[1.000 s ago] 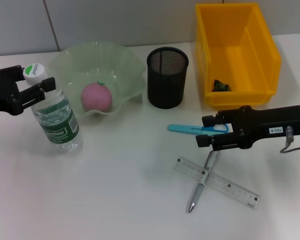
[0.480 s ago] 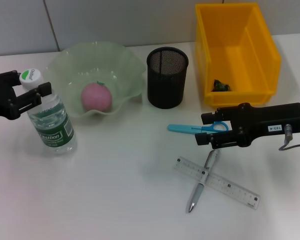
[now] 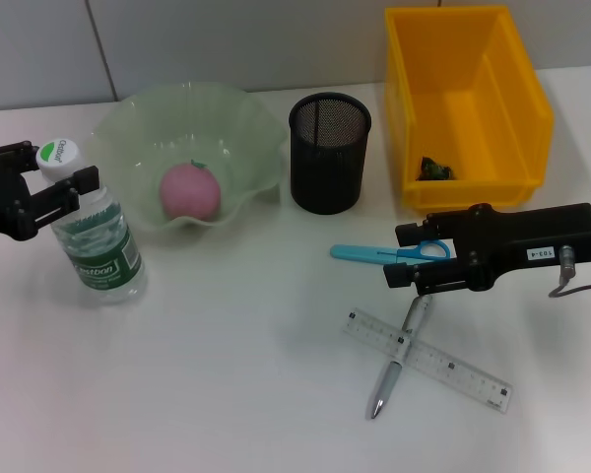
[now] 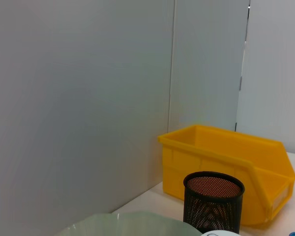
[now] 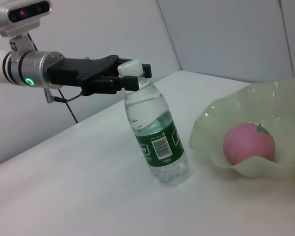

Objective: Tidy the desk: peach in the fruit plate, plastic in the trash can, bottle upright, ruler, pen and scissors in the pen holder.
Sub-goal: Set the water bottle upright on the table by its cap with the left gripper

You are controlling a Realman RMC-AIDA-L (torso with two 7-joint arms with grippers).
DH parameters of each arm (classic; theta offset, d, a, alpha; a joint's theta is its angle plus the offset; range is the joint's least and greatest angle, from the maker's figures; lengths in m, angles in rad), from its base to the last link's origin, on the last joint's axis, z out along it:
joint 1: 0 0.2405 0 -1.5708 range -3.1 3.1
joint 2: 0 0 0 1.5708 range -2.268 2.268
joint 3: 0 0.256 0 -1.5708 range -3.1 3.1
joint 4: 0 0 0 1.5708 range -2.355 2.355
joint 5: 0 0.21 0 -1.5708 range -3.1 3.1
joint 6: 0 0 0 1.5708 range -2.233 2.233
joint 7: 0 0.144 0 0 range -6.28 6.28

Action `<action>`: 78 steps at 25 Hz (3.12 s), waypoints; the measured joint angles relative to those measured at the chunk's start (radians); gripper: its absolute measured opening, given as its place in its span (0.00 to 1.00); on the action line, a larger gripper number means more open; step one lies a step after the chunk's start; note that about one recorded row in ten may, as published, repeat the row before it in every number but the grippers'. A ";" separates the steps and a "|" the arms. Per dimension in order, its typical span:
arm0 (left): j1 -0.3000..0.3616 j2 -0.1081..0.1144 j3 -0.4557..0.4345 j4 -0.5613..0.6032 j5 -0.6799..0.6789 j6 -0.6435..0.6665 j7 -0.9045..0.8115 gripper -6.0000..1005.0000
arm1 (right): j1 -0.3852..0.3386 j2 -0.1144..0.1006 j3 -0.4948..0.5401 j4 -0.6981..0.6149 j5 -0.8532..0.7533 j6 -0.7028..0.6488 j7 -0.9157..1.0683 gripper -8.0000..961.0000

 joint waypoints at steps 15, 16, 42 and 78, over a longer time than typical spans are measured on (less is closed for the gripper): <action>0.000 -0.001 0.000 -0.007 0.001 -0.002 0.025 0.52 | -0.001 0.004 -0.001 0.000 0.000 0.000 0.000 0.77; 0.000 -0.001 0.000 -0.009 0.001 -0.002 0.028 0.52 | -0.001 0.004 -0.001 0.000 0.000 0.000 0.000 0.77; -0.005 -0.002 0.004 -0.026 0.001 -0.014 0.053 0.54 | 0.002 0.005 -0.002 -0.001 0.000 0.000 0.000 0.77; 0.000 -0.004 0.032 -0.023 -0.002 -0.025 0.053 0.57 | 0.013 0.004 -0.002 0.000 -0.004 0.000 0.003 0.77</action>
